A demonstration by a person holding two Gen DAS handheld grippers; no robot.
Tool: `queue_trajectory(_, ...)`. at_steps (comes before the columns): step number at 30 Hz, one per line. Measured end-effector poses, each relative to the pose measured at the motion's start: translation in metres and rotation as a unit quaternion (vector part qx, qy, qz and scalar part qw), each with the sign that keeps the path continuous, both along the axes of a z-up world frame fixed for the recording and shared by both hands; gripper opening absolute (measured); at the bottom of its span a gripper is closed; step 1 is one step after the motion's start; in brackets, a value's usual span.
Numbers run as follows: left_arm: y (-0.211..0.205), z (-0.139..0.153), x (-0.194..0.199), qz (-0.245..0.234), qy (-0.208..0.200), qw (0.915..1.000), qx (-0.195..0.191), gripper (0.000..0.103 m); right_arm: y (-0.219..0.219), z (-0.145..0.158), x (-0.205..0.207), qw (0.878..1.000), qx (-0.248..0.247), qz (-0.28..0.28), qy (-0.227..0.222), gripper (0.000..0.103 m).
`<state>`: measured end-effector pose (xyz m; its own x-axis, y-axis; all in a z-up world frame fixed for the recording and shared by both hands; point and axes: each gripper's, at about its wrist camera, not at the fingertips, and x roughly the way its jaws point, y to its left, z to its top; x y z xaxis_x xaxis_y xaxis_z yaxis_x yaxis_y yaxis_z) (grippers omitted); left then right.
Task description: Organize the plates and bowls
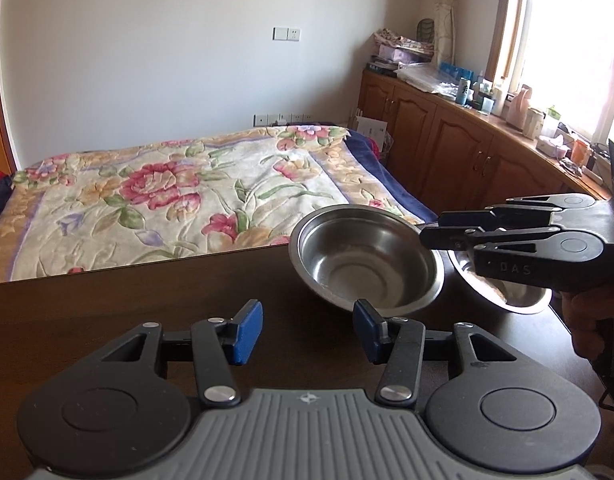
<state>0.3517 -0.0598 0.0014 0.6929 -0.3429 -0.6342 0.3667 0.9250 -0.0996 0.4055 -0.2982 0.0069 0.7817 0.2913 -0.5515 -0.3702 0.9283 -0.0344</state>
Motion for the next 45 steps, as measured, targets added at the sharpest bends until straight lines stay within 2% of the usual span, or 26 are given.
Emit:
queue_trajectory(7,-0.004,-0.004,0.017,-0.005,0.015,0.9997,-0.018,0.044,0.003,-0.006,0.011,1.000,-0.003,0.000,0.021,0.029)
queue_trajectory(14,-0.009,-0.013,0.024,-0.005,0.036,0.9985,-0.040,0.043,0.006,-0.007,0.014,0.999,0.010,0.006,0.035,0.028)
queue_trajectory(22,-0.007,-0.013,0.027,0.001,0.042,0.9983,-0.040,0.038,0.011,-0.009,0.016,0.999,0.006,0.016,0.043,0.027)
queue_trajectory(24,-0.006,-0.014,0.028,0.004,0.046,0.9981,-0.040,0.035,0.013,-0.011,0.016,0.999,0.006,0.018,0.048,0.022)
queue_trajectory(29,-0.002,-0.017,0.026,0.014,0.056,0.9977,-0.036,0.030,0.015,-0.011,0.011,0.998,0.013,0.024,0.050,0.019)
queue_trajectory(37,0.005,-0.017,0.018,0.020,0.070,0.9960,-0.052,0.023,0.011,-0.009,0.005,0.997,0.041,0.016,0.061,0.015)
queue_trajectory(45,0.007,0.006,-0.004,0.015,0.041,0.9976,-0.053,0.020,0.007,0.005,-0.016,0.997,0.062,0.013,0.044,0.014)
